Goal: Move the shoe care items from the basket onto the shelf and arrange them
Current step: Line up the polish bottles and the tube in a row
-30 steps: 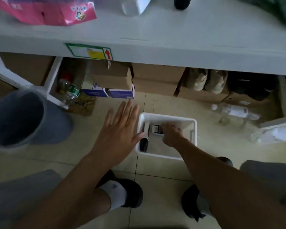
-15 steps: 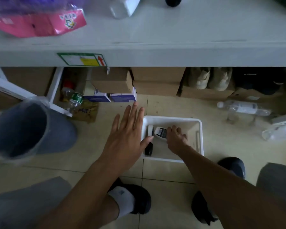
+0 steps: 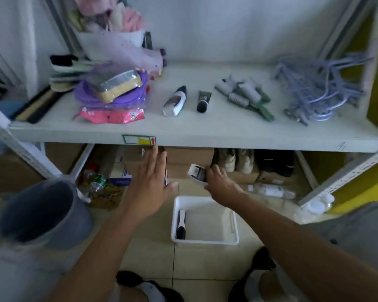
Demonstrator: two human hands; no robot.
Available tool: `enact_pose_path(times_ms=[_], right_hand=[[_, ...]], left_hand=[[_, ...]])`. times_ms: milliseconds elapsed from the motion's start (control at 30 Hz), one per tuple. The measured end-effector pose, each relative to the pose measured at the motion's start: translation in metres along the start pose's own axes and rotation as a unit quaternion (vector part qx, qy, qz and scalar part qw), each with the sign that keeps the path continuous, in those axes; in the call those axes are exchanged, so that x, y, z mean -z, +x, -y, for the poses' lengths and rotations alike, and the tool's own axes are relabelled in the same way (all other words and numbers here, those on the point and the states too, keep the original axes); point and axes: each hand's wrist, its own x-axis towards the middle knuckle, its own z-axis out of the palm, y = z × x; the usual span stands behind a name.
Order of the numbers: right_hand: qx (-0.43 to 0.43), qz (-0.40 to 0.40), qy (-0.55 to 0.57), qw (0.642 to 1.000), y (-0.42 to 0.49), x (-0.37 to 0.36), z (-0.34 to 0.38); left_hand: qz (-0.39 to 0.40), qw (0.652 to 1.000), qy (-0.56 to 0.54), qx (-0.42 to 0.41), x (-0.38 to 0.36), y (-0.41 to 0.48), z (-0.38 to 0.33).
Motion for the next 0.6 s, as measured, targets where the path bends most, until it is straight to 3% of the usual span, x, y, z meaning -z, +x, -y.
enact_pose_path(times_ms=[200,333,600], right_hand=[[0.065,-0.087,-0.009,0.994,-0.01,0.112,0.021],[0.066,-0.151,-0.058,0.985,0.0,0.172,0.03],[0.048,-0.124,-0.131,0.983,0.043,0.207,0.031]], left_hand=[[-0.115,0.993,-0.018,-0.026,0.051,0.007,-0.015],[-0.125,0.99,-0.004,-0.059,0.075,0.012,-0.014],[-0.138,0.983,0.016,-0.123,0.129,0.027,0.033]])
